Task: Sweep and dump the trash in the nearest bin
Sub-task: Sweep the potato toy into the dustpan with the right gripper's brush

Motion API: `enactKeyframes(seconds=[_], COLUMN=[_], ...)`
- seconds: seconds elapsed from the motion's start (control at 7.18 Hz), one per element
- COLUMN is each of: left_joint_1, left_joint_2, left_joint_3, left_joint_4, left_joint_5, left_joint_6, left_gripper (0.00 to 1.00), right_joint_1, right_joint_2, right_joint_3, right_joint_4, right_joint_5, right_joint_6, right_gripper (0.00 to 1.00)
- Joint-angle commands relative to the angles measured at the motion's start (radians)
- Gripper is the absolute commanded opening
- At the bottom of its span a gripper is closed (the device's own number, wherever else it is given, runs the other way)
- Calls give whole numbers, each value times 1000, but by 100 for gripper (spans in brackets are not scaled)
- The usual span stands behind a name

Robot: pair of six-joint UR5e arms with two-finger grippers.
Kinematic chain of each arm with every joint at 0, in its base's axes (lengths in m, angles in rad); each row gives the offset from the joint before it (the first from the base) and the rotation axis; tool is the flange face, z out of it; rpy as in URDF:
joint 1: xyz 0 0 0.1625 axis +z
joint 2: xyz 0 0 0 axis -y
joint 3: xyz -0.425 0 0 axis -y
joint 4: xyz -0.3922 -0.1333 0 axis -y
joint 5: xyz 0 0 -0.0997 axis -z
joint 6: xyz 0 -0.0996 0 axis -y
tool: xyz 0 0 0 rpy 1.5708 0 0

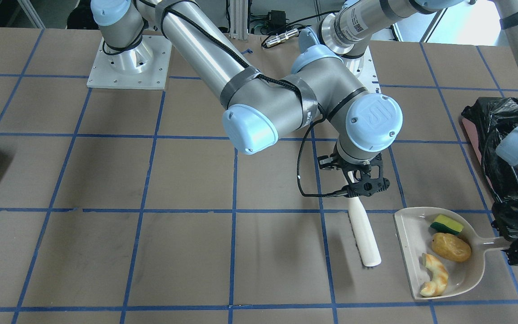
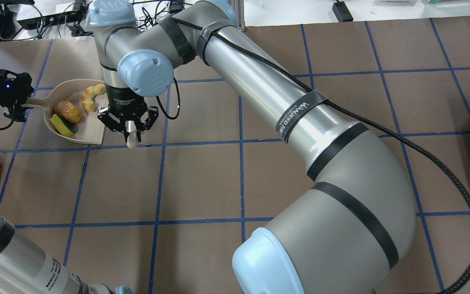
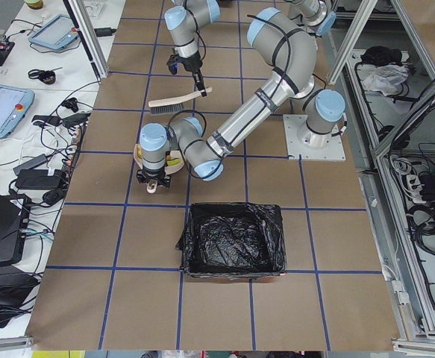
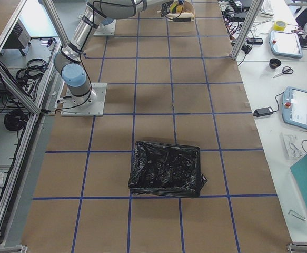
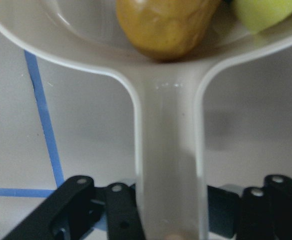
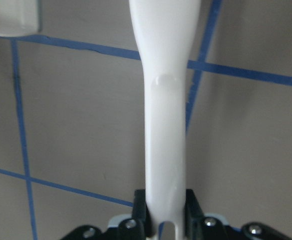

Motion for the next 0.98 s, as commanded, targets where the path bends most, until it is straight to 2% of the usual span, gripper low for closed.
enactKeyframes(seconds=[0.0,0.28,0.42,0.84], left_joint_1=[25,35,38,43], left_joint_2=[27,41,49,73], left_joint_3=[1,1,1,2], left_joint_4=[-61,-109,-132,-222], left_joint_5=[-42,-92,-121,-204], left_joint_6=[-42,-86,-96,-198], left_gripper=[0,0,0,0], right_joint_1=[-34,-72,-82,-79], right_joint_2=[-197,-372,-450,-662], right_joint_3=[267,582,730,1111], right_joint_4=[-4,-147,-215,-428], right_joint_5=[-102,-167,-238,-225], right_joint_6=[34,54,38,40], right_gripper=[0,0,0,0])
